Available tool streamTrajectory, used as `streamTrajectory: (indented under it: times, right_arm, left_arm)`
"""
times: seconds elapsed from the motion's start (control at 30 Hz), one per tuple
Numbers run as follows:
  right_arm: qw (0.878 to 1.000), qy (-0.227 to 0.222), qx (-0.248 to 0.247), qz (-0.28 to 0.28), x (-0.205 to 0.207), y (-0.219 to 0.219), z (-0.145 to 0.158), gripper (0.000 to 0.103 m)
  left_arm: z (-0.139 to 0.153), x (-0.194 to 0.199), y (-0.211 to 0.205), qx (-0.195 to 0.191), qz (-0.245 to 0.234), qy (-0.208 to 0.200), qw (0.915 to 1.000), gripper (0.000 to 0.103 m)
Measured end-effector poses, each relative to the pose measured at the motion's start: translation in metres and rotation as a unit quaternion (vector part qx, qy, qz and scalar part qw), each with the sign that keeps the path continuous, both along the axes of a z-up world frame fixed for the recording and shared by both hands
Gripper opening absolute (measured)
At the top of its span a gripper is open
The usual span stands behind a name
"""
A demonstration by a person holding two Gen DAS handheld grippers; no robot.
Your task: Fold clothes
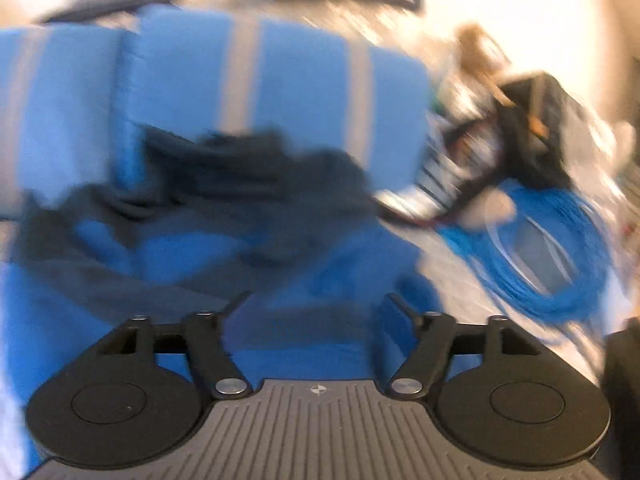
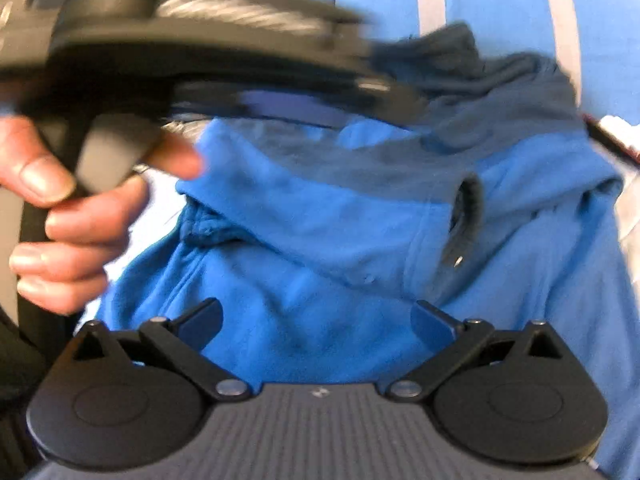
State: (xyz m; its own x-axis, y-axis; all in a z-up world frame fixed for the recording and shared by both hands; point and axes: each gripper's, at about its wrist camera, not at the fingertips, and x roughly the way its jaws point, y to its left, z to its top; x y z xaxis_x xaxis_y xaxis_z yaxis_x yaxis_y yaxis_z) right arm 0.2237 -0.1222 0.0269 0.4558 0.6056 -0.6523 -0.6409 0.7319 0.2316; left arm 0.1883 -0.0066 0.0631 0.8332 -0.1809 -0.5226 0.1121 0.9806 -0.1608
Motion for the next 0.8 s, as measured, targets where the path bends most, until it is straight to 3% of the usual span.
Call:
streamTrajectory:
  times: [0.07,0.17,0.37,0.47,0.53,0.63,0.8]
  right_arm:
    - [1.000,-0.022,-0.009,-0.011,-0.001,0.002,0.002,0.103]
    - [0.999,-0.031,-0.010,-0.033,0.004,0.006,0.004,0.103]
    - [0.996,-0.040,0.009,-0.075,0.010,0.011,0.007,0.102]
    - [0.995,-0.040,0.011,-0.088,0.014,0.013,0.007,0.100]
    - [0.995,-0.019,0.026,-0.097,0.017,0.009,0.004,0.098]
    - [0.986,0.041,0.095,-0.128,0.026,-0.007,-0.005,0.098]
    - [0.949,0.169,0.212,-0.159,0.038,-0.028,-0.029,0.093]
  left_arm:
    - [-0.003,-0.013,0.021,0.005,0.047,-0.031,0.9984,0.080]
    - [-0.016,-0.026,0.045,0.005,0.086,-0.054,0.9948,0.081]
    - [-0.032,-0.031,0.058,0.043,0.112,-0.029,0.9923,0.081]
    - [-0.032,-0.036,0.070,0.038,0.144,-0.017,0.9887,0.081]
    - [-0.032,-0.036,0.075,0.026,0.149,-0.006,0.9885,0.081]
    - [-0.033,-0.037,0.077,0.013,0.146,0.007,0.9892,0.081]
    - [-0.034,-0.043,0.068,0.020,0.131,0.006,0.9912,0.081]
